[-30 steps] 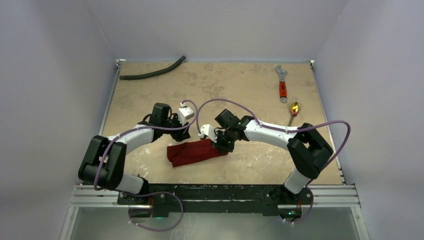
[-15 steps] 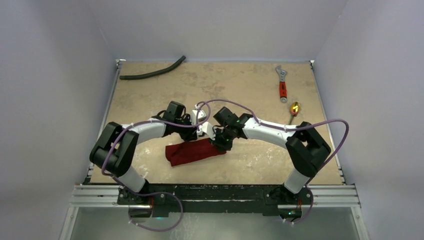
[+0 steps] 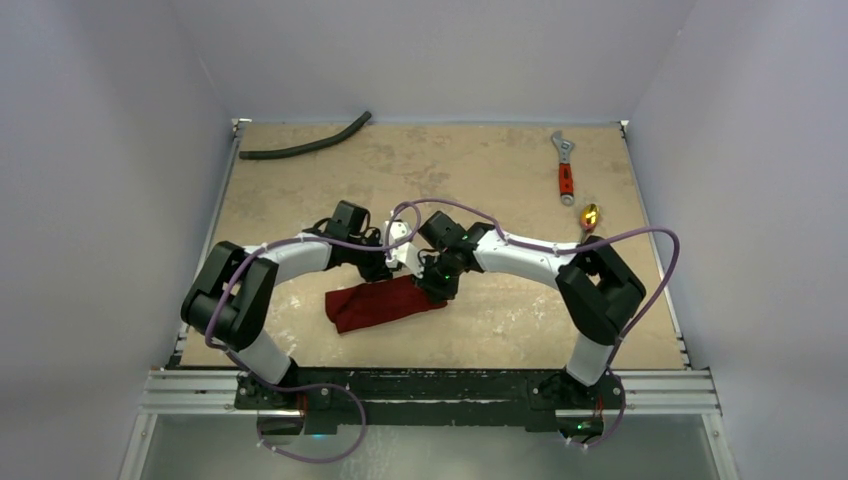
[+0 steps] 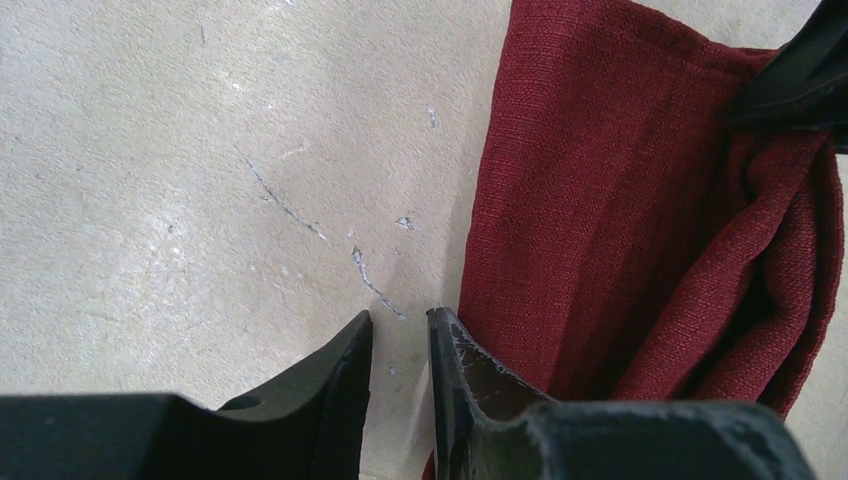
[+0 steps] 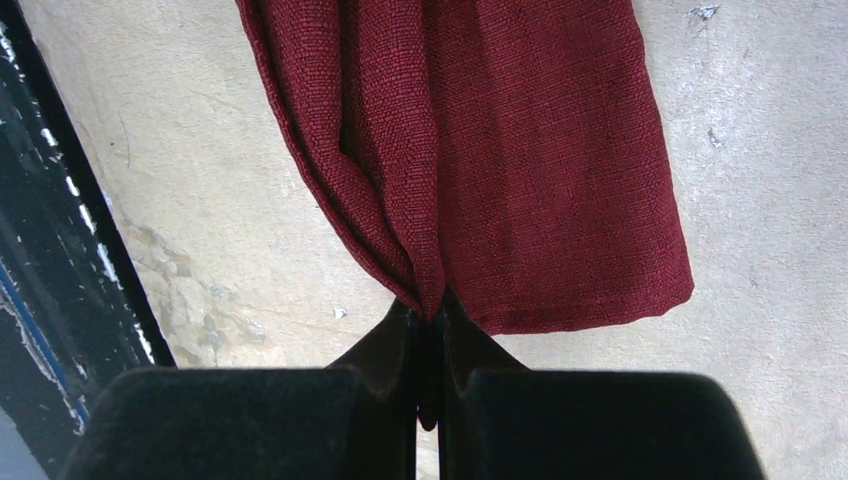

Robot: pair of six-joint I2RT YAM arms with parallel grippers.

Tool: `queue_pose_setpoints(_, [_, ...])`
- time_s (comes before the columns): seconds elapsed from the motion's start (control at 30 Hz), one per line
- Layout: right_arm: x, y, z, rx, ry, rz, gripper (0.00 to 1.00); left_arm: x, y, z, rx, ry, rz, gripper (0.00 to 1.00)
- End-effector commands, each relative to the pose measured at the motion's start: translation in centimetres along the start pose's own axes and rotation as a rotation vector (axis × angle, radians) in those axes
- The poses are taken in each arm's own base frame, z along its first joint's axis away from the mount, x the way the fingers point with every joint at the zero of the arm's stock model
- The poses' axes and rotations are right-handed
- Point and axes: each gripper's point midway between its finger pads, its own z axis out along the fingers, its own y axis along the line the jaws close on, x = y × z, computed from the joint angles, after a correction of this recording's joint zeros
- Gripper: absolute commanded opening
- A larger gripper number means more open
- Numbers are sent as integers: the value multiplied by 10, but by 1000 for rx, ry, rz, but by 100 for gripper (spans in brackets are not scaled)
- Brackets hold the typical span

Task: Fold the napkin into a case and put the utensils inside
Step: Fold the 2/3-rectangle-folded napkin at the center of the board.

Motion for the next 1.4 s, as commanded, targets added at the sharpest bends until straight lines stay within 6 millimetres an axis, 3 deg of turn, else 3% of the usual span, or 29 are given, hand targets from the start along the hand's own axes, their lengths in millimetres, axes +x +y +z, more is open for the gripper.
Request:
queue_pose_setpoints(0.0, [-28, -9, -12, 30, -56, 1, 0, 8, -21, 2, 104, 29, 77, 24])
queue_pose_setpoints(0.17, [-44, -17, -14, 66, -109, 2, 0, 5, -26, -1, 130, 9, 119, 23])
queue_pose_setpoints(0.43, [-48, -25, -1, 115, -185, 63, 0, 9, -24, -4, 121, 16, 197, 17])
queue_pose_setpoints(0.73, [-34, -25, 11, 63, -132, 90, 0, 1, -29, -7, 156, -1, 237, 13])
queue_pose_setpoints(1.07, [-22, -17, -3, -196, -158, 274, 4, 9, -42, -12, 202, 6, 257, 8])
queue_pose_setpoints(1.37, [-6, -4, 23, -243, -202, 410, 3, 17, -43, -15, 198, 23, 299, 6])
